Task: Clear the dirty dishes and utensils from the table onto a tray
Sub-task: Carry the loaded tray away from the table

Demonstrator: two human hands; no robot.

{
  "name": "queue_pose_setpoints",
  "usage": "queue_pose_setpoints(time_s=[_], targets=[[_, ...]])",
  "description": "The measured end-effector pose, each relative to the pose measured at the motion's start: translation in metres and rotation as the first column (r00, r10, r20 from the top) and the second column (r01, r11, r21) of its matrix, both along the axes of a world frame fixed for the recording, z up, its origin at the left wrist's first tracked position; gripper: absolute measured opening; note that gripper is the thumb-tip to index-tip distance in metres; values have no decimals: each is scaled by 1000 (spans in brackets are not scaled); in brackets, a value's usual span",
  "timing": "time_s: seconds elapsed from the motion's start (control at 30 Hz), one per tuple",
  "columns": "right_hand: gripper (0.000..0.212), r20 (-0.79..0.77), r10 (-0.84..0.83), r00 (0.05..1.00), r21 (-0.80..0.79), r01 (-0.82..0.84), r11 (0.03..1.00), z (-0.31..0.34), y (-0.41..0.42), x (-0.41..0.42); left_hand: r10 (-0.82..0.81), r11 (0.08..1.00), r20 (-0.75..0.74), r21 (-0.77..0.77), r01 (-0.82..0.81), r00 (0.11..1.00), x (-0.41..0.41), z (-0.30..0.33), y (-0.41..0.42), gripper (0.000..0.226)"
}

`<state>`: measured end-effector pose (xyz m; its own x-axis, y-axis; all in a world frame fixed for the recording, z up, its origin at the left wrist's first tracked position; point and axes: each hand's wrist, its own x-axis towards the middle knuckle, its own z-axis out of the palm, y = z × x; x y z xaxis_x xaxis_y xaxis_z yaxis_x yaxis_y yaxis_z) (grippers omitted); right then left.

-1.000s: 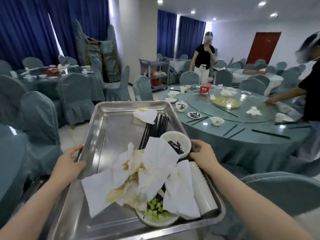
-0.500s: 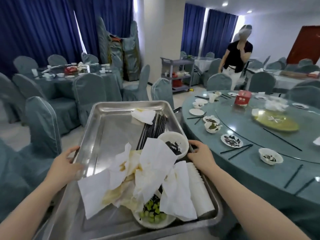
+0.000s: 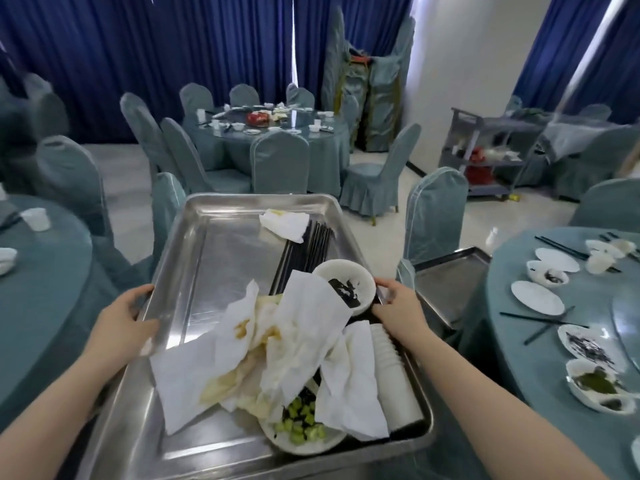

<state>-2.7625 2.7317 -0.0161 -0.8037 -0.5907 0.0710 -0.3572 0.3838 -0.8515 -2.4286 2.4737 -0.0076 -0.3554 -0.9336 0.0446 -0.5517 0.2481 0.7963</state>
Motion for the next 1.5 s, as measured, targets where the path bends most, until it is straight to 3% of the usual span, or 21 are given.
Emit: queue_pose_setpoints(time_s=[0.43, 0.67, 0.87, 1.1, 1.3, 1.5], targets=[[46, 42, 53, 998, -8, -53, 999, -6, -226, -117, 79, 997, -64, 15, -78, 995, -101, 10, -193, 62], [51, 33, 56, 998, -1, -56, 998, -26, -321, -229, 66, 998, -53, 24, -65, 996, -208, -9, -292, 68], [52, 53, 31, 998, 23, -32, 999, -42, -398, -368, 58, 998, 20, 5, -58, 998, -355, -17, -378, 67], [53, 30, -65, 997, 39, 64, 997, -27, -458, -539, -21, 998, -30, 64, 23, 999, -546, -20, -466, 65], [54, 34, -210, 977, 39, 209, 977, -30, -497, -680, -184, 981, -111, 38, 189, 977, -732, -26, -553, 65], [53, 66, -401, 914, 16, 401, 916, -19, -523, -813, -400, 917, -70, -28, 399, 914, -943, -19, -636, 67]])
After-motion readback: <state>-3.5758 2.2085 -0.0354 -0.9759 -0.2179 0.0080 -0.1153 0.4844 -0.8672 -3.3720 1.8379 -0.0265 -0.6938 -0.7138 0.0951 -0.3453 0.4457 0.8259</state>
